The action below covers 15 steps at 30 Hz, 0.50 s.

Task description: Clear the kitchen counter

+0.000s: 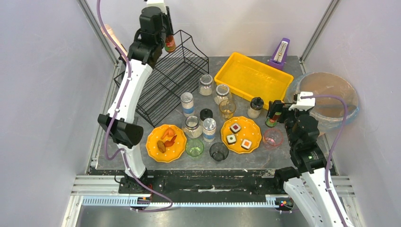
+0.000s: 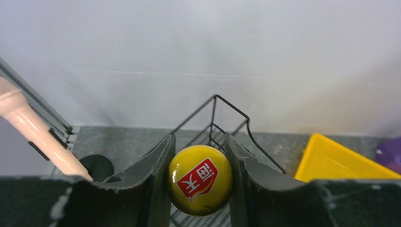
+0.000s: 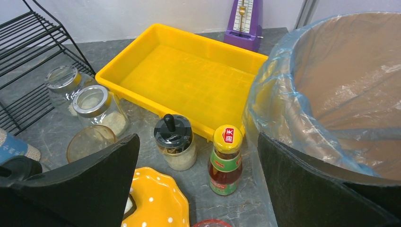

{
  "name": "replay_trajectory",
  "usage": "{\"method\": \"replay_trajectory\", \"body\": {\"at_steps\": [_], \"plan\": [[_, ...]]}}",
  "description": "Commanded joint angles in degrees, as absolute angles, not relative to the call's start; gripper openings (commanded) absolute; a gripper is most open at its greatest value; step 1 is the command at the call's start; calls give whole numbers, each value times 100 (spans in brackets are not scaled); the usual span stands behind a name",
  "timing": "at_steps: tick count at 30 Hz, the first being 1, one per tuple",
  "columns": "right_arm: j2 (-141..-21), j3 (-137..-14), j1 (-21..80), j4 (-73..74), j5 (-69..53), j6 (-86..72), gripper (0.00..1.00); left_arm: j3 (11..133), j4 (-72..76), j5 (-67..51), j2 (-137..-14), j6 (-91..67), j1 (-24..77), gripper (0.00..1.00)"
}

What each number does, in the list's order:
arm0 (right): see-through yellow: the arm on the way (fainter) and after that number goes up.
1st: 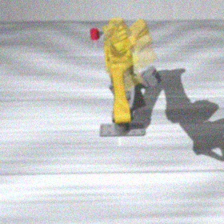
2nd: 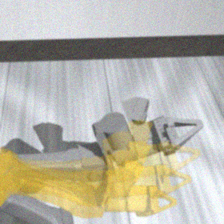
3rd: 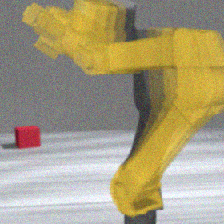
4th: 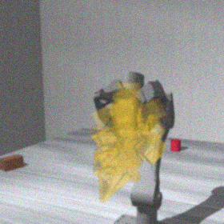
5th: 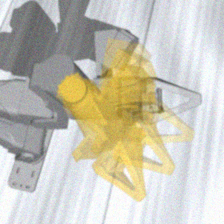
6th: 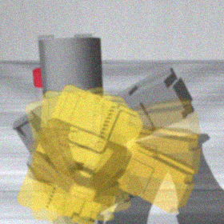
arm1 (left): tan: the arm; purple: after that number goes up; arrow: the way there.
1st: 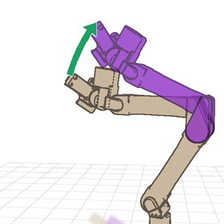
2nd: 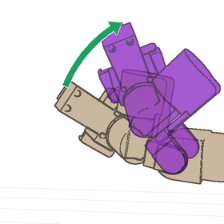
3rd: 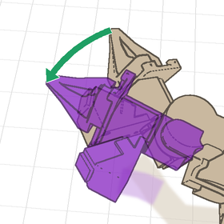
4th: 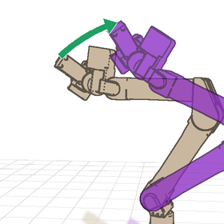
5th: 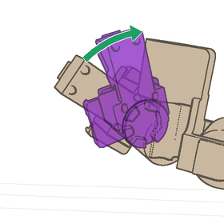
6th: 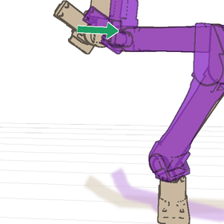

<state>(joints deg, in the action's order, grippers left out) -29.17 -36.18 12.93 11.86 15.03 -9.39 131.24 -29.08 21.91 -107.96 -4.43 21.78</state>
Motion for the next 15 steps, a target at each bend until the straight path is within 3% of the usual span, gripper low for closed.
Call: {"method": "replay_trajectory", "body": {"at_steps": [1, 15], "plan": [[-2976, -3945, 1315, 1114, 1244, -946, 98, 13412, -1231, 2081, -10675, -645, 1880, 2], [-3295, -4109, 1318, 1188, 1496, -904, 99, 13421, -520, 1801, -11516, -992, 1503, 2]]}}
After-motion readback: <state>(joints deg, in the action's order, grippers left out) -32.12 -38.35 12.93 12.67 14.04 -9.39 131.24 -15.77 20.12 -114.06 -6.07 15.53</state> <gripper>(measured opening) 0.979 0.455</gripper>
